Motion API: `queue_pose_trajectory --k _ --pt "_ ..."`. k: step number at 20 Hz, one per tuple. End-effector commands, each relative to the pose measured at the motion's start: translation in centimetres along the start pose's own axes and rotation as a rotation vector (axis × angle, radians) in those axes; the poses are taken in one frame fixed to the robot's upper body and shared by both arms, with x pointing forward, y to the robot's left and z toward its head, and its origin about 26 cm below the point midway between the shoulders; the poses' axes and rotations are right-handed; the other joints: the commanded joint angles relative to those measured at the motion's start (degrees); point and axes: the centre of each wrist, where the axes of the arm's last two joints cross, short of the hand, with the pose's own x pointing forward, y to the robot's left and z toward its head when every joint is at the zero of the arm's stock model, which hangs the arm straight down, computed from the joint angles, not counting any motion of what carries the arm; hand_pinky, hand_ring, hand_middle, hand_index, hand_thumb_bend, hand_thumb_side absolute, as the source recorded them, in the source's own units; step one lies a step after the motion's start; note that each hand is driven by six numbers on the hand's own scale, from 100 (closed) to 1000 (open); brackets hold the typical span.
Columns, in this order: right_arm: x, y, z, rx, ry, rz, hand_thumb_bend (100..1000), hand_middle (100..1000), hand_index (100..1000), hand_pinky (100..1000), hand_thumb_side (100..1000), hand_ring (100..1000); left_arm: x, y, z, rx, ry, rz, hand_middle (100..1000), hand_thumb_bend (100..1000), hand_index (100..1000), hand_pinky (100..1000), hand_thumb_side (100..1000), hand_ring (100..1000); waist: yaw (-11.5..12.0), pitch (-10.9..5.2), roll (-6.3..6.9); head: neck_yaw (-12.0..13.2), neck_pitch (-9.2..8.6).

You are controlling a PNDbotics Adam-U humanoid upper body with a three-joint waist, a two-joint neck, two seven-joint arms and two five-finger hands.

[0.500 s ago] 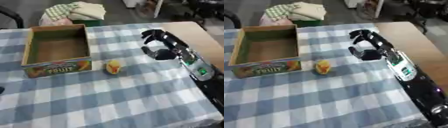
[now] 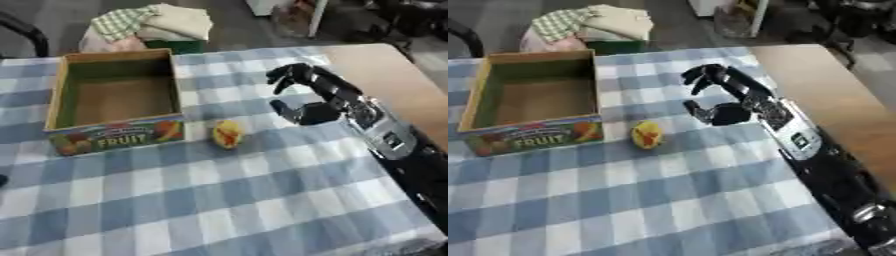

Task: Pick up objects on the table and place them in the box.

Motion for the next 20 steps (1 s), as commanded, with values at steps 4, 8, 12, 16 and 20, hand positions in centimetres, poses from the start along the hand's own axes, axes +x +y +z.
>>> queue_pose_trajectory --k 4,8,12,16,20 --pt "0.1 -1.0 -1.1 0.044 -0.017 0.042 228 725 867 773 358 662 0.6 0.7 -0.2 0.004 -0.027 -0.018 518 787 628 733 361 596 0.2 -1.13 0.32 -0.5 0.17" --pt "-0.3 -0.5 -2.3 0.096 -0.014 0.062 243 741 877 779 386 676 0.6 0.6 -0.2 0.000 -0.029 -0.013 518 786 628 733 362 596 0.5 -1.22 0.59 -0.8 0.29" --pt "-0.7 0.3 -3.5 0.154 -0.013 0.077 255 749 880 783 408 685 0.6 0.4 -0.2 -0.005 -0.028 -0.011 518 787 628 733 362 596 0.8 -1.30 0.77 -1.1 0.51" --pt "-1.1 1.2 -4.4 0.204 -0.015 0.088 260 753 883 785 430 690 0.6 0.3 -0.2 -0.009 -0.029 -0.009 518 787 628 733 362 596 1.0 -1.30 0.80 -1.2 0.61" --pt "-1.5 2.0 -4.9 0.247 -0.012 0.101 269 755 884 785 441 693 0.5 0.3 -0.2 -0.010 -0.028 -0.008 518 786 628 733 362 596 1.2 -1.30 0.80 -1.3 0.72"
